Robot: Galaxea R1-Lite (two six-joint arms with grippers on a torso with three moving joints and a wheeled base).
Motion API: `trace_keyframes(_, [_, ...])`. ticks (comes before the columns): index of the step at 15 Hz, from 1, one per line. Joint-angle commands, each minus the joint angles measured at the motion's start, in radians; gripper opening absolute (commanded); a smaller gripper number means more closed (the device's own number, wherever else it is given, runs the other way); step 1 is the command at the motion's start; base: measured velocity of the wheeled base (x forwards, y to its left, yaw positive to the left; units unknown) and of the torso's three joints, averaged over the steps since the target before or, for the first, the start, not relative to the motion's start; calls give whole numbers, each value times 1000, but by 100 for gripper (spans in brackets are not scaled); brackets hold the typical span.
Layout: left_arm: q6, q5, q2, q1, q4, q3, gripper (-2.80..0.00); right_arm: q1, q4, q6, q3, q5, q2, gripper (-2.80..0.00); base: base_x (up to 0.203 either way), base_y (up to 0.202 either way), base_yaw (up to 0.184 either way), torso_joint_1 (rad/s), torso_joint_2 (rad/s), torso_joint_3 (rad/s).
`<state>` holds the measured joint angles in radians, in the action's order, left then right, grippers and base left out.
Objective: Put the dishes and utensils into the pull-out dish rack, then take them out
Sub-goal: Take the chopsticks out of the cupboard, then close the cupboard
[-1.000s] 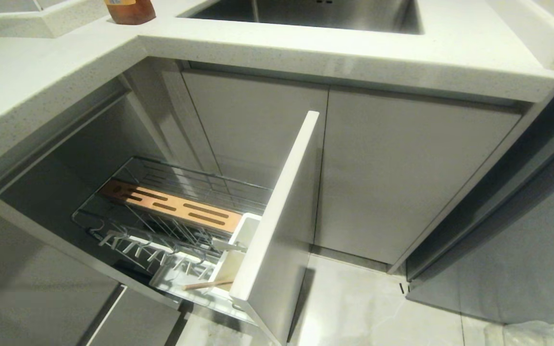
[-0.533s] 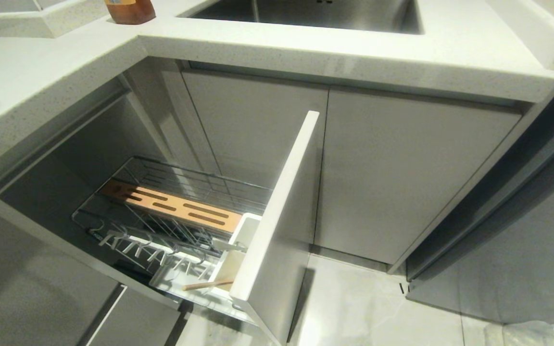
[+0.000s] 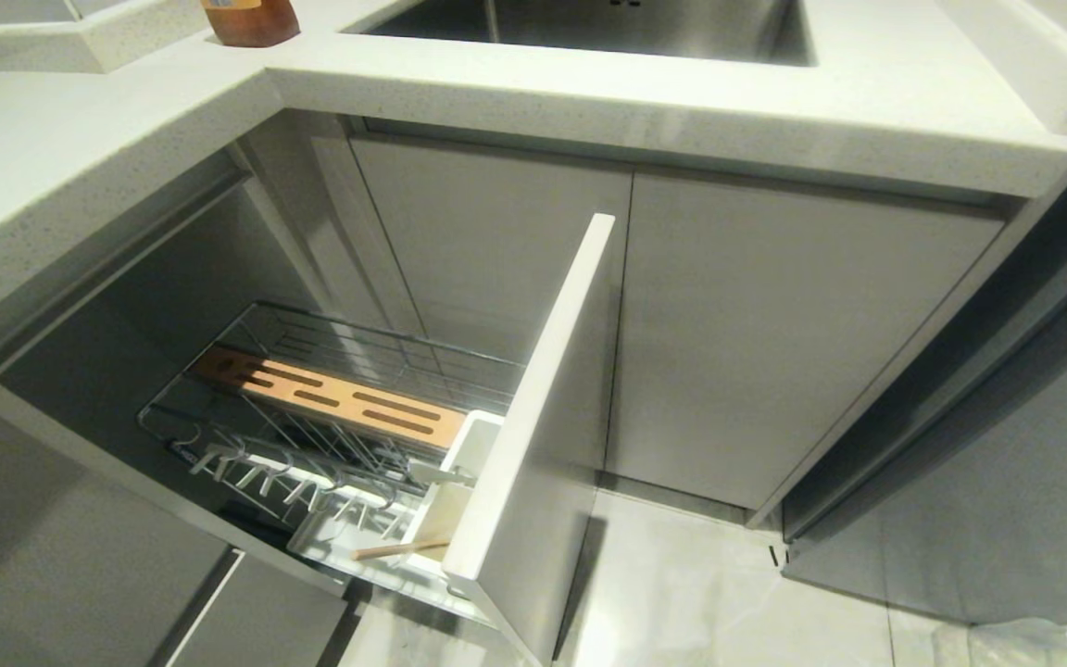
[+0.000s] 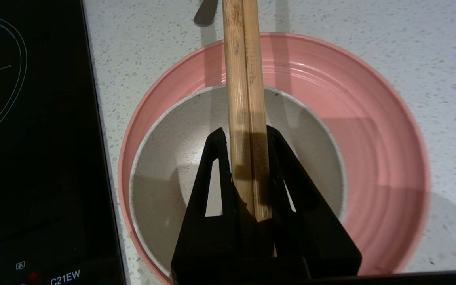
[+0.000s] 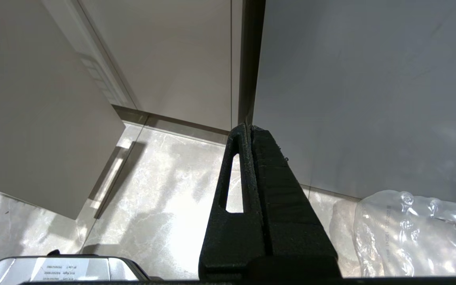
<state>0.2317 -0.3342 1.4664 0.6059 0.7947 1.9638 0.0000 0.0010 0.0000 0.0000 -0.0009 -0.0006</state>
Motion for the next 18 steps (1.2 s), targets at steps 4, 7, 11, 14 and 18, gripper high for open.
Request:
trace_keyframes(4, [-9, -6, 26, 13, 18, 0, -280, 0, 0, 0, 0, 1, 1, -280, 0, 0, 0, 0, 0, 0])
trace_keyframes(7, [-26, -11, 32, 15, 47, 0, -280, 0, -1, 0, 0, 0, 1, -280, 0, 0, 0, 0, 0, 0])
trace_keyframes(11, [-28, -13, 32, 25, 47, 0, -280, 0, 0, 0, 0, -1, 1, -280, 0, 0, 0, 0, 0, 0])
trace_keyframes(14, [-28, -14, 34, 26, 46, 0, -280, 0, 1, 0, 0, -1, 1, -280, 0, 0, 0, 0, 0, 0])
trace_keyframes(18, [-28, -14, 33, 26, 41, 1, -280, 0, -1, 0, 0, 0, 1, -280, 0, 0, 0, 0, 0, 0])
